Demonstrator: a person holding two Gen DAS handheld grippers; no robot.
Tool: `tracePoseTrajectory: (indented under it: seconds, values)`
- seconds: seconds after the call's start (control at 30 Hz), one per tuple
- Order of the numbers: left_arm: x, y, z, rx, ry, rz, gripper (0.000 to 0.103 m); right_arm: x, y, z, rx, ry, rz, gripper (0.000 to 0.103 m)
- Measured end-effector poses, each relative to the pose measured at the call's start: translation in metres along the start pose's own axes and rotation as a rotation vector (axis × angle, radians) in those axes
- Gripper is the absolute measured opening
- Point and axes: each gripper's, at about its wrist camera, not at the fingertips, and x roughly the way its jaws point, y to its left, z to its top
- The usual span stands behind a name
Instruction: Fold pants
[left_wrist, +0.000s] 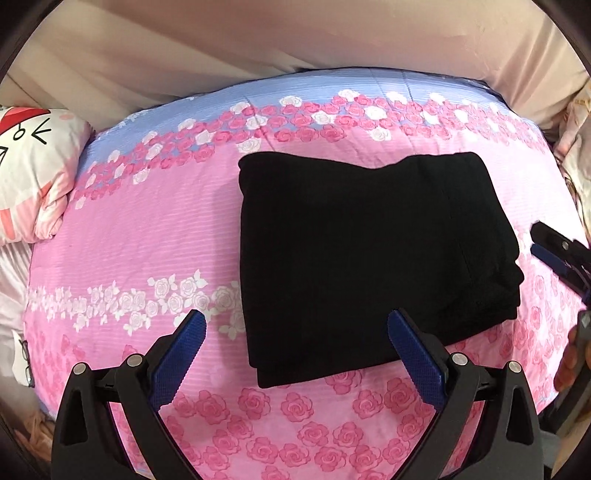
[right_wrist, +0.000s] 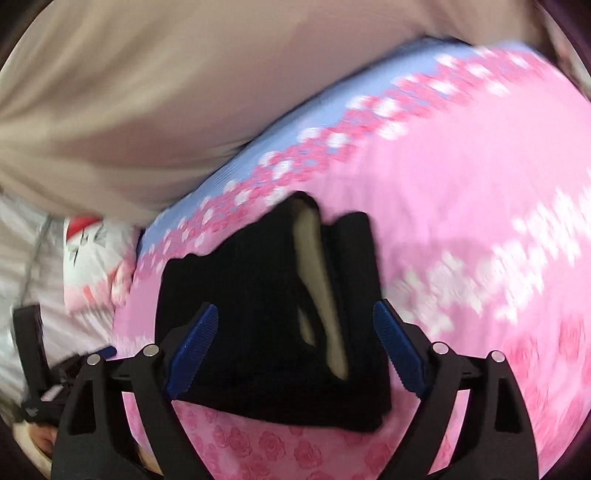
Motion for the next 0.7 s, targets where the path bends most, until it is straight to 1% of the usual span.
tracePoseTrajectory:
  seconds: [0.03, 0.07, 0.1, 0.13, 0.17, 0.2, 0.23, 0.3, 0.33, 0.37, 0.43, 0.47, 0.53, 0.57, 0.6, 0.63, 0.67, 0.7]
  values:
    - [-0.001, 0.001, 0.000, -0.001, -0.003, 0.007, 0.098, 0.003, 0.001, 0.000, -0.042, 0.021, 0.003, 0.063]
    - [-0.002, 0.001, 0.000, -0.002, -0.005, 0.014, 0.098, 0.015, 0.011, -0.003, -0.110, 0.079, -0.032, 0.062]
    - [-0.002, 0.003, -0.001, -0.004, -0.008, 0.027, 0.098, 0.027, 0.015, -0.006, -0.150, 0.128, -0.072, 0.046]
    - [-0.002, 0.005, -0.002, -0.009, -0.006, 0.036, 0.098, 0.037, 0.016, -0.011, -0.176, 0.162, -0.111, 0.026]
    - [0.000, 0.008, -0.004, -0.017, -0.001, 0.042, 0.098, 0.041, 0.015, -0.015, -0.186, 0.175, -0.126, 0.021]
    - [0.001, 0.010, -0.005, -0.029, 0.009, 0.046, 0.098, 0.035, 0.014, -0.016, -0.168, 0.171, -0.108, 0.015]
    - [0.002, 0.013, -0.007, -0.039, 0.018, 0.050, 0.098, 0.020, 0.014, -0.015, -0.155, 0.142, -0.088, 0.005]
    - [0.000, 0.022, -0.010, -0.064, 0.022, 0.057, 0.098, -0.007, 0.014, -0.015, -0.165, 0.099, -0.104, 0.005]
    - [-0.001, 0.026, -0.012, -0.072, 0.017, 0.061, 0.098, -0.016, 0.009, -0.018, -0.175, 0.101, -0.118, 0.005]
    - [0.000, 0.030, -0.014, -0.080, 0.017, 0.066, 0.098, -0.012, 0.004, -0.023, -0.170, 0.130, -0.125, 0.005]
    - [0.005, 0.035, -0.017, -0.093, 0.031, 0.067, 0.098, 0.009, -0.013, -0.036, -0.161, 0.204, -0.150, 0.007]
    - [0.010, 0.037, -0.019, -0.100, 0.046, 0.065, 0.098, 0.012, -0.019, -0.041, -0.161, 0.199, -0.141, 0.007]
    - [0.014, 0.037, -0.020, -0.102, 0.065, 0.068, 0.098, 0.004, -0.015, -0.034, -0.100, 0.174, -0.123, 0.013]
    - [0.014, 0.038, -0.020, -0.100, 0.064, 0.070, 0.098, -0.005, -0.010, -0.028, -0.059, 0.142, -0.102, 0.017]
    - [0.010, 0.039, -0.020, -0.099, 0.050, 0.072, 0.098, -0.011, -0.007, -0.025, -0.052, 0.115, -0.099, 0.041]
    - [0.008, 0.039, -0.021, -0.094, 0.037, 0.071, 0.098, -0.016, -0.005, -0.022, -0.057, 0.084, -0.114, 0.077]
    - [0.008, 0.039, -0.021, -0.088, 0.032, 0.073, 0.098, -0.018, -0.001, -0.019, -0.076, 0.058, -0.141, 0.087]
    - [0.010, 0.038, -0.022, -0.079, 0.036, 0.083, 0.098, -0.015, 0.001, -0.016, -0.102, 0.052, -0.156, 0.087]
